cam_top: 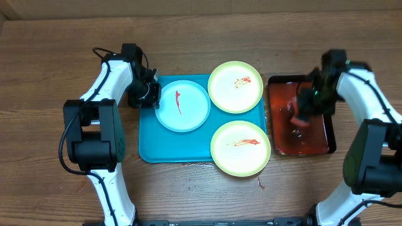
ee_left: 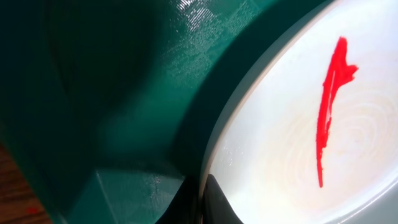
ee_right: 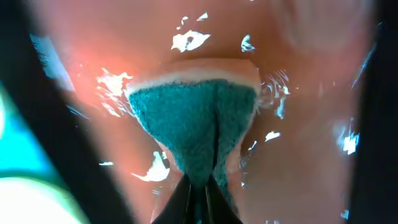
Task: Clean dirty plates on tray and stack at the side
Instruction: 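Lift the sponge out of the water with the right gripper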
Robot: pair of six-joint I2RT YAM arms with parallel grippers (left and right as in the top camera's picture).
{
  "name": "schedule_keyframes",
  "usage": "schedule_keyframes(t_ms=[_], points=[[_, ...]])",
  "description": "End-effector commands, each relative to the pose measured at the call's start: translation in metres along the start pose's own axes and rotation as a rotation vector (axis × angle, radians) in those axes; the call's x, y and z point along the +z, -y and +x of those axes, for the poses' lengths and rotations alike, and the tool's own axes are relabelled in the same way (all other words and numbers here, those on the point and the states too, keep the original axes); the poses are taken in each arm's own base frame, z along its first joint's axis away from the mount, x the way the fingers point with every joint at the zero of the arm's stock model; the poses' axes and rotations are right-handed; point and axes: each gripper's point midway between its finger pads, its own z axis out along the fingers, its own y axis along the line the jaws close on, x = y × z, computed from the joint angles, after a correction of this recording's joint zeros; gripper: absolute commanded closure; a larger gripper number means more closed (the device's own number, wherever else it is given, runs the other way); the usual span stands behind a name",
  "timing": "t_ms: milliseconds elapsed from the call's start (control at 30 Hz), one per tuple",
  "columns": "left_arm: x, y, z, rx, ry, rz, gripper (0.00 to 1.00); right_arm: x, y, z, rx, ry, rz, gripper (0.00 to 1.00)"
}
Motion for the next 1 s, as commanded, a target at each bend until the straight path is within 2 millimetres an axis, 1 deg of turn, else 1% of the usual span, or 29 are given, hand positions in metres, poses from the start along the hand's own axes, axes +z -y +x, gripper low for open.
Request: schedule_keyframes(t_ms=[0, 100, 200, 567, 667, 733, 767, 833, 900, 967], points=[[-0.013, 0.002, -0.007, 0.03, 0.039, -0.007, 0.96, -0.037, -0.014, -0.027, 0.001, 0.094, -0.031, 0.96], [-0.013, 0.002, -0.007, 0.03, 0.04, -0.007, 0.96, -0.052, -0.02, -0.033, -0.01, 0.115, -0.033, 0.96], [-0.013, 0.002, -0.007, 0.031, 0.041, -0.007, 0.96, -0.057, -0.024, -0.034, -0.021, 0.129, -0.036, 0.96], [-0.013, 0.002, -0.008, 0.031, 0.042, -0.007, 0.96, -0.058, -0.031, -0.029, -0.039, 0.116, -0.036, 0.96], [-0.013, 0.002, -0.008, 0.031, 0.042, -0.007, 0.96, -0.061, -0.034, -0.028, -0.046, 0.123, -0.038, 0.96], [-0.013, 0.002, -0.008, 0.031, 0.042, -0.007, 0.96, -0.065, -0.04, -0.026, -0.057, 0.129, -0.05, 0.96], [-0.013, 0.002, -0.008, 0.031, 0.042, -0.007, 0.96, -0.066, -0.045, -0.025, -0.065, 0.13, -0.068, 0.96], [-0.013, 0.002, -0.008, 0.031, 0.043, -0.007, 0.96, -0.067, -0.065, -0.022, -0.112, 0.127, -0.138, 0.96], [-0.013, 0.003, -0.009, 0.032, 0.046, -0.006, 0.96, -0.068, -0.089, -0.017, -0.159, 0.119, -0.212, 0.96], [-0.013, 0.003, -0.009, 0.033, 0.049, -0.005, 0.96, -0.068, -0.123, -0.01, -0.227, 0.113, -0.286, 0.96]])
